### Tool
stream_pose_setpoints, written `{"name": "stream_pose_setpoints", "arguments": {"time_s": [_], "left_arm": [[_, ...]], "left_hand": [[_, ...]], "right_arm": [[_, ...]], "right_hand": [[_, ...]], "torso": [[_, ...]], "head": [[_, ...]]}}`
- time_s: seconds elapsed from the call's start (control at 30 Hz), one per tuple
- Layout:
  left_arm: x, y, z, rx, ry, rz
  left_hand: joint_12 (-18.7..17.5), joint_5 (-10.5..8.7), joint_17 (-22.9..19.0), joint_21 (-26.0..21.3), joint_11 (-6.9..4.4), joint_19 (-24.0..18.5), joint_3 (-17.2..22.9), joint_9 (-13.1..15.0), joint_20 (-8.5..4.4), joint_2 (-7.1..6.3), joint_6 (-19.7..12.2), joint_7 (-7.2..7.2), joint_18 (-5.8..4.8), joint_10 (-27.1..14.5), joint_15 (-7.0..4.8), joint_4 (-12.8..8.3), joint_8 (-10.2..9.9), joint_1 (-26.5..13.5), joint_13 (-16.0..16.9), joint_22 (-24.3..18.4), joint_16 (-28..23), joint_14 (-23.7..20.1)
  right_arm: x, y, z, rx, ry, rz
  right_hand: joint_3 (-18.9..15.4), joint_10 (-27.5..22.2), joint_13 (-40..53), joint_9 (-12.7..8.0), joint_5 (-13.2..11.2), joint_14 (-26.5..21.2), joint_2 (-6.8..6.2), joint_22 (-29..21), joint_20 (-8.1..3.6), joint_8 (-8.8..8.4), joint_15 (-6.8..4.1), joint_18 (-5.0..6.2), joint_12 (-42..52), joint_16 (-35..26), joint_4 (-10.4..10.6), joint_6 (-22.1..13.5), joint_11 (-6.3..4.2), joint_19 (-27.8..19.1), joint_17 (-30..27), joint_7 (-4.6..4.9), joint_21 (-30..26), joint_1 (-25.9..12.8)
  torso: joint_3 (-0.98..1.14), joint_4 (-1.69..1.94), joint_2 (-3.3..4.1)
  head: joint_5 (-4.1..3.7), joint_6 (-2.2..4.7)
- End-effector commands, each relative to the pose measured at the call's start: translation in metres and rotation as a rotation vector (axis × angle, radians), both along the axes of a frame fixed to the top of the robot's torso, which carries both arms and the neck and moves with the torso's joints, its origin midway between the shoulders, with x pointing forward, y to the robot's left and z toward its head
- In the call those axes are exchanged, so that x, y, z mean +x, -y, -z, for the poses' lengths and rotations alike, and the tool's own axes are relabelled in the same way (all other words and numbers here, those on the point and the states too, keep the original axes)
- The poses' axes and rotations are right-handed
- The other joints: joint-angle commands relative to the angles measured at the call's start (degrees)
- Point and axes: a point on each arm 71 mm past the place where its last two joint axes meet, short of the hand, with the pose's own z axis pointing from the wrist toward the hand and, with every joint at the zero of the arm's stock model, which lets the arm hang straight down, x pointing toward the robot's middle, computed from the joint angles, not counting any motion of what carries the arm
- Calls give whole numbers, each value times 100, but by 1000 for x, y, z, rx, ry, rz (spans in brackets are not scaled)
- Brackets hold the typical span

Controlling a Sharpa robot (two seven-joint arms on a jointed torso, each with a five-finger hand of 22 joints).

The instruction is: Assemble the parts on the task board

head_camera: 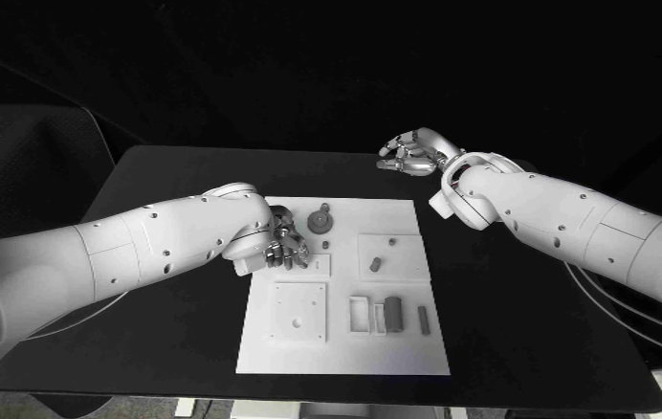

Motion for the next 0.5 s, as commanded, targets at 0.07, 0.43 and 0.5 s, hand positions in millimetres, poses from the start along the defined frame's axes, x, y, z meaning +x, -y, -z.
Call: {"name": "stream_pose_setpoints", "arguments": {"time_s": [0.07,0.43,0.5], "left_arm": [[-4,4,4,0,-30,14],[-4,6,4,-5,-25,15],[-4,7,4,-5,-26,17]], "left_hand": [[17,18,6,28,-6,33,-12,9,6,21,52,-1,135,34,5,28,14,10,5,7,38,54],[22,-93,42,64,-4,51,-212,-1,7,-218,58,2,129,47,5,133,9,-276,15,16,42,71],[26,-103,56,74,-5,54,-282,0,7,-299,57,2,131,51,5,172,11,-377,19,18,41,74]], "right_arm": [[0,-2,0,-3,-4,-15],[-1,-2,0,-3,-5,-16],[-1,-2,0,-3,-5,-16]], "right_hand": [[-4,-20,-7,0,-29,-42,2,-8,11,34,-9,-59,-9,-33,40,1,6,-44,-9,35,109,-65],[-3,-20,-8,-1,-29,-43,2,-9,11,34,-9,-59,-9,-33,41,0,6,-45,-10,35,109,-68],[-3,-21,-8,-1,-29,-43,2,-9,11,34,-9,-59,-9,-33,41,0,6,-45,-10,35,109,-68]], "torso": [[-1,-4,3],[4,-7,2],[3,-5,4]], "head": [[-2,4],[-2,0],[-3,-4]]}}
